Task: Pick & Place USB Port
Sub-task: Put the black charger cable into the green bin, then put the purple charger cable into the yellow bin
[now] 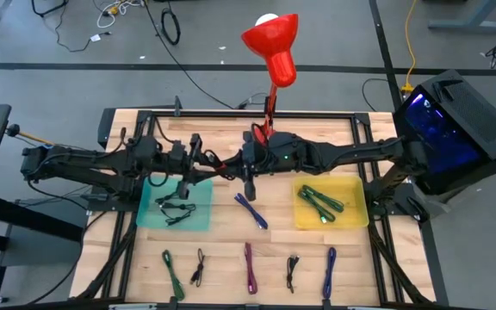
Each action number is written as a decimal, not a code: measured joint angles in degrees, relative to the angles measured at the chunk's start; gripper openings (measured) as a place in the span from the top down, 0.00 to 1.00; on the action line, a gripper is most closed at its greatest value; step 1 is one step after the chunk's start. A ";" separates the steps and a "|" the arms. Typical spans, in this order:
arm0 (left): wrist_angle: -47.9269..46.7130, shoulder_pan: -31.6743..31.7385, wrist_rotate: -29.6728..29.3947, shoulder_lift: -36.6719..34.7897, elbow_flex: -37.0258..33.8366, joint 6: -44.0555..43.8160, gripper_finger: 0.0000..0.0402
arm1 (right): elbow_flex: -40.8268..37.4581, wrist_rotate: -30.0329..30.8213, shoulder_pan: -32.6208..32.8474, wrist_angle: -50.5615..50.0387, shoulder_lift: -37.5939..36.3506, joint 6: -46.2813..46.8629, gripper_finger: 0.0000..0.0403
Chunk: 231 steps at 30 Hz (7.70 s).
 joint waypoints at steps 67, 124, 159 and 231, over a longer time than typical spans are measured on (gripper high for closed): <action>-73.58 -0.11 -13.50 -16.15 0.20 -25.14 0.85 | -2.77 13.79 -6.23 -23.74 0.17 5.79 0.69; -70.58 -0.13 -10.61 -15.25 0.17 -17.42 0.57 | -19.18 8.98 8.11 -12.82 2.47 20.93 0.73; -70.04 -0.13 -11.07 -15.19 0.17 -16.24 0.57 | -2.81 9.25 7.94 -35.83 18.33 24.60 0.60; -70.12 -0.11 -13.06 -15.16 0.17 -15.80 0.57 | -24.10 17.68 21.16 -83.99 -19.78 76.05 0.97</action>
